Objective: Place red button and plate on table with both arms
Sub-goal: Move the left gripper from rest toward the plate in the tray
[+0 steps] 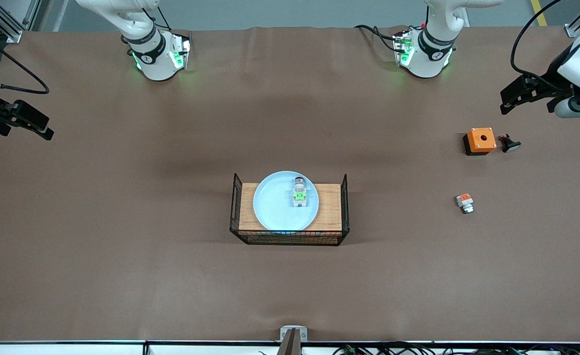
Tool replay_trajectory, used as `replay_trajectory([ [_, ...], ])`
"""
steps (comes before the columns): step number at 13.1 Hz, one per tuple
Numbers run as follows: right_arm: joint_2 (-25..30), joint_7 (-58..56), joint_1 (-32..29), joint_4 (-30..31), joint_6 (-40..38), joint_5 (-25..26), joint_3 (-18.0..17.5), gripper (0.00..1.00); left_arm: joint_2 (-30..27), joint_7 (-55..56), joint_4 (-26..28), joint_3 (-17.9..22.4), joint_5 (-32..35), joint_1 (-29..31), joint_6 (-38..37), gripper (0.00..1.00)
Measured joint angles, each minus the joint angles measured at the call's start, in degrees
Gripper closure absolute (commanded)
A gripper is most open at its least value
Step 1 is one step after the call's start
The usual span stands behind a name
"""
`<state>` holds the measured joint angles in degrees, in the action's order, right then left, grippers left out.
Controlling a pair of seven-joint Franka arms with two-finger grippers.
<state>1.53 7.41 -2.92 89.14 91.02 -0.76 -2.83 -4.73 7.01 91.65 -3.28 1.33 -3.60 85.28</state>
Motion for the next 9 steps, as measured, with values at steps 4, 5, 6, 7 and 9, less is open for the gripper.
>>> replay_trajectory([
  [4, 0.00, 0.00, 0.00, -0.42, 0.00, 0.00, 0.00, 0.00, 0.09, 0.00, -0.32, -0.02, 0.00, -0.23, 0.04, 0.00],
  [5, 0.00, 0.00, 0.00, -0.53, 0.00, 0.00, 0.00, 0.00, 0.64, 0.00, -1.04, -0.12, 0.00, -0.48, 0.10, 0.00],
  [6, 0.00, 0.00, 0.00, -0.59, 0.00, 0.00, 0.00, 0.00, 1.83, -0.03, -2.37, -0.41, -0.04, -0.89, 0.17, 0.00],
  [7, 0.00, 0.00, -0.01, -0.67, 0.00, 0.00, -0.01, 0.00, 3.32, 0.00, -3.73, -1.31, -0.13, -1.57, 0.21, 0.00],
  [9, 0.00, 0.00, -0.02, -0.75, -0.01, 0.00, -0.02, 0.00, 6.50, 2.69, -5.71, -4.09, -0.30, -3.88, 0.50, 0.00],
])
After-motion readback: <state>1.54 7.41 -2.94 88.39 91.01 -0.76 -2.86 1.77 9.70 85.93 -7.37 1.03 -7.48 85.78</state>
